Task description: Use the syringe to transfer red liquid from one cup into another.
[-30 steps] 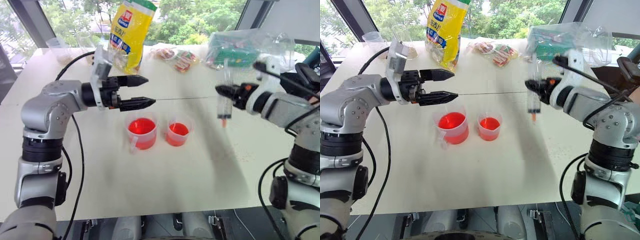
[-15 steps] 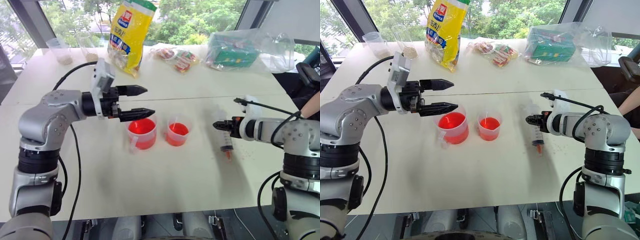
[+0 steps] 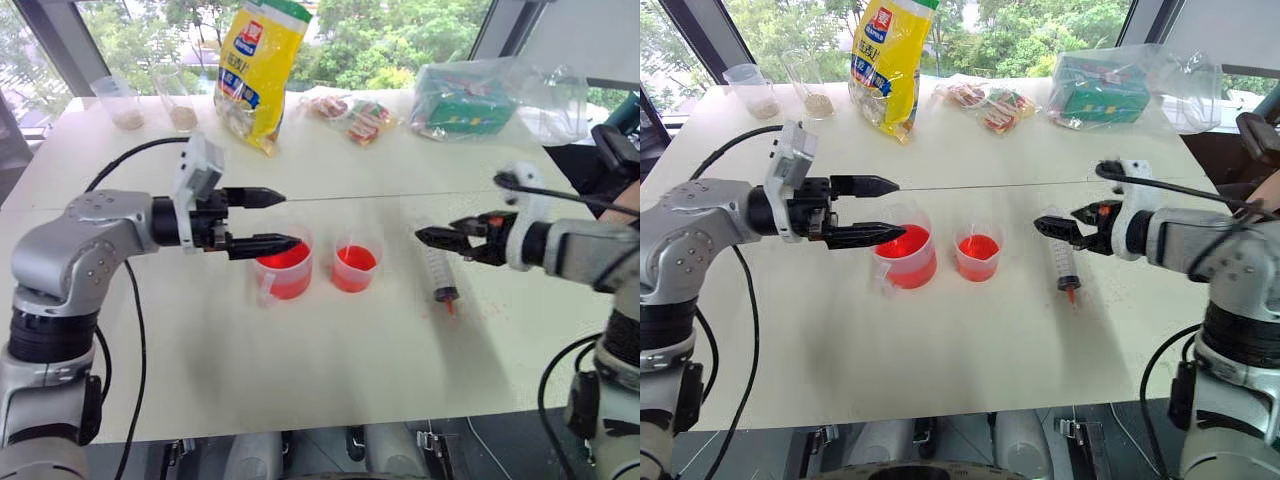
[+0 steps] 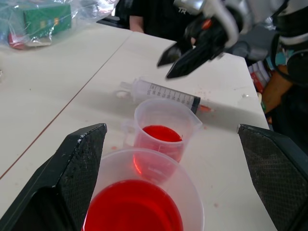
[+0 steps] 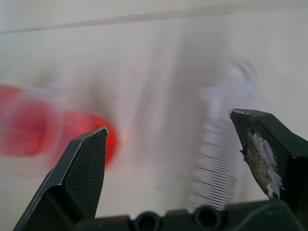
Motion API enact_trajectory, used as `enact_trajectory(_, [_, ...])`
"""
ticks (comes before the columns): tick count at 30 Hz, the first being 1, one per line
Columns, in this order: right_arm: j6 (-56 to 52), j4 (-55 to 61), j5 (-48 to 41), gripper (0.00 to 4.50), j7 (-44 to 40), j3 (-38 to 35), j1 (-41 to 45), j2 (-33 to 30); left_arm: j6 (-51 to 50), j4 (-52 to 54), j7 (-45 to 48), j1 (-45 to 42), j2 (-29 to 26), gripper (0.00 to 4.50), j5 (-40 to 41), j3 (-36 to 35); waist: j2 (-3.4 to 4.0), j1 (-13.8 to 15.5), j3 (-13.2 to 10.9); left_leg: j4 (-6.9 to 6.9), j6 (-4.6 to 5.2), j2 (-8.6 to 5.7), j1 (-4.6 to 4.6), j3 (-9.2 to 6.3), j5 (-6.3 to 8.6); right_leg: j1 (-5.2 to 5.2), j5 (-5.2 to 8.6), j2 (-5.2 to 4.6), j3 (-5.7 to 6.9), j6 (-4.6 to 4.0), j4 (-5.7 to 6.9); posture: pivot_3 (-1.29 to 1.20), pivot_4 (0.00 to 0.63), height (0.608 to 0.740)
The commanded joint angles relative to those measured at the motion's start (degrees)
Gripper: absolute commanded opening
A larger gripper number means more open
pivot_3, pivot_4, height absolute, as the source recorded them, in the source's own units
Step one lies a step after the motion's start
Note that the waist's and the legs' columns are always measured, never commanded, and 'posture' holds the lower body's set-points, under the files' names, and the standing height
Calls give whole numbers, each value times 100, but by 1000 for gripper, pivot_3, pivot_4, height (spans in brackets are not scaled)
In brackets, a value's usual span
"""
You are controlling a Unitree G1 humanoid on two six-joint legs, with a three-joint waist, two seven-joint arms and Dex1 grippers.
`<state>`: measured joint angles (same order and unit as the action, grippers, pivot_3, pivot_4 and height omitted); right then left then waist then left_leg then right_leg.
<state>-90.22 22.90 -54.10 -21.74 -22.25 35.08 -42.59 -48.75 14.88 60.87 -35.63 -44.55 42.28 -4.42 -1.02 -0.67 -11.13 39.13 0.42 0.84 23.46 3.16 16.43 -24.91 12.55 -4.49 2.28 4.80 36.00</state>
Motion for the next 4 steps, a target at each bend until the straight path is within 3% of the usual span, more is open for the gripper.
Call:
enact_trajectory(1, [43, 644, -709, 4399, -546, -458, -7, -279, -15, 176, -44, 7, -104, 4500, 162, -245, -1, 2, 0, 0, 0, 0, 0, 0, 0, 1, 0, 0, 0, 0, 0, 0, 150, 740])
enact_trajectory(4, [85, 934, -1011, 4399, -753, -682, -180, -605, -66, 259, -110, 77, -100, 4500, 221, -253, -1, 13, 0, 1, 0, -1, 0, 0, 0, 2, 0, -2, 0, 0, -3, 0, 150, 740])
